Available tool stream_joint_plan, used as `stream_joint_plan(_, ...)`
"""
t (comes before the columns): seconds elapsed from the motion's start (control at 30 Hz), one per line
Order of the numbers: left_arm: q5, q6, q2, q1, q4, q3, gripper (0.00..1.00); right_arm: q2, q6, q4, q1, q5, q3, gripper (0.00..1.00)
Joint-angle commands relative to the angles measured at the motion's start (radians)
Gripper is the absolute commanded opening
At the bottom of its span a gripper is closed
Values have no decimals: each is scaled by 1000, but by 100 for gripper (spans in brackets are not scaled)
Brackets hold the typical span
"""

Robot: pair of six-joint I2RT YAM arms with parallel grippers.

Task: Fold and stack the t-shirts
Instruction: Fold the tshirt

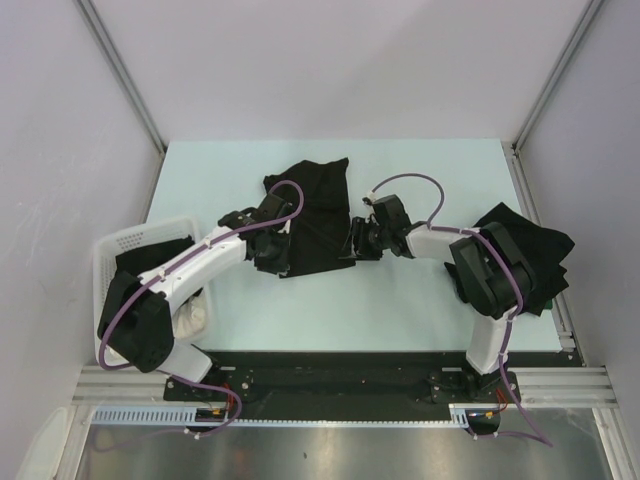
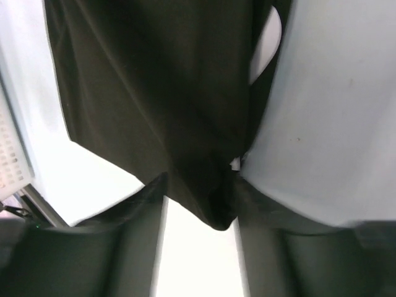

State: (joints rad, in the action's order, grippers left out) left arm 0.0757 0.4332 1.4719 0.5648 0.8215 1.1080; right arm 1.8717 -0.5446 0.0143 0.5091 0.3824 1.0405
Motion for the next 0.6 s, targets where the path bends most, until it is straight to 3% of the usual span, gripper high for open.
stream_joint_plan(0.0, 12, -7, -25, 1, -19, 0, 30, 26, 5, -28, 12, -8, -11, 43)
stream_joint_plan(0.23, 3, 10, -13, 1, -38, -36, 30, 24, 6, -37, 9, -2, -11, 24)
stream_joint_plan(0.57, -7, 59, 21, 1, -150, -137, 30, 12, 21, -59, -12, 13, -11, 11)
